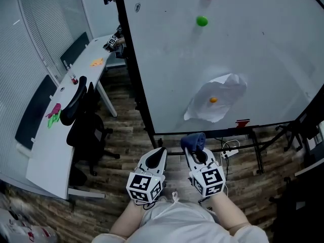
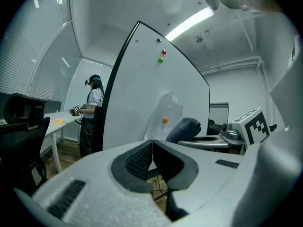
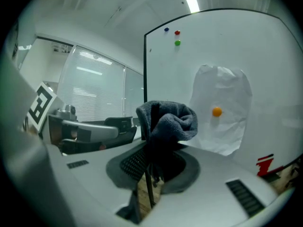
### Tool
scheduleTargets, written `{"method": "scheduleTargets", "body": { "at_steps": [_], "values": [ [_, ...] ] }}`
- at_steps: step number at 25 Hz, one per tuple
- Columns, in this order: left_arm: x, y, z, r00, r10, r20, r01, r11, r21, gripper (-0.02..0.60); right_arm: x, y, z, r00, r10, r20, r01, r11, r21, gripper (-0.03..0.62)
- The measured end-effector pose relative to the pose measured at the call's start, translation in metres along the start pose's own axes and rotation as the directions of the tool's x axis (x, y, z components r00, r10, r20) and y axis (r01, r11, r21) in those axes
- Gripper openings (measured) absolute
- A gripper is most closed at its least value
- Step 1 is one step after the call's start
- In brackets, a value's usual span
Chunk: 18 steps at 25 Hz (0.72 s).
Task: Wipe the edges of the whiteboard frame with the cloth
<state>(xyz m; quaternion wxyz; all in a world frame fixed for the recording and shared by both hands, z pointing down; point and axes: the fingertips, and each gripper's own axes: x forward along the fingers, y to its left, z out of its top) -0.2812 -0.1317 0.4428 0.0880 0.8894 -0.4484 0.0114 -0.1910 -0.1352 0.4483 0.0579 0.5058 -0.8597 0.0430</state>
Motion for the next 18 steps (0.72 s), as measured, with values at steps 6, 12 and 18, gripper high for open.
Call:
{"method": "scheduleTargets", "body": {
  "at_steps": [6,12,18],
  "values": [
    [0.003,-0.004,-0.006,1.000,-0.006,-0.019,0.006,1.000,0.021,0.018,0.001,0.000,-0.005,1.000,0.002,-0.025,-0.002,1.000,0.000,0.060],
    [0.004,-0.004,-0.009,1.000,-0.015,-0.027,0.015,1.000,0.003,0.018,0.004,0.002,-0.012,0.997,-0.017,-0.074,0.016,1.000,-0.013,0.058],
    [0.004,0.002,-0.013,0.999,-0.009,-0.031,0.009,1.000,-0.003,0.018,0.008,0.004,-0.009,0.998,-0.014,-0.066,0.014,1.000,0.007,0.059]
  ]
}}
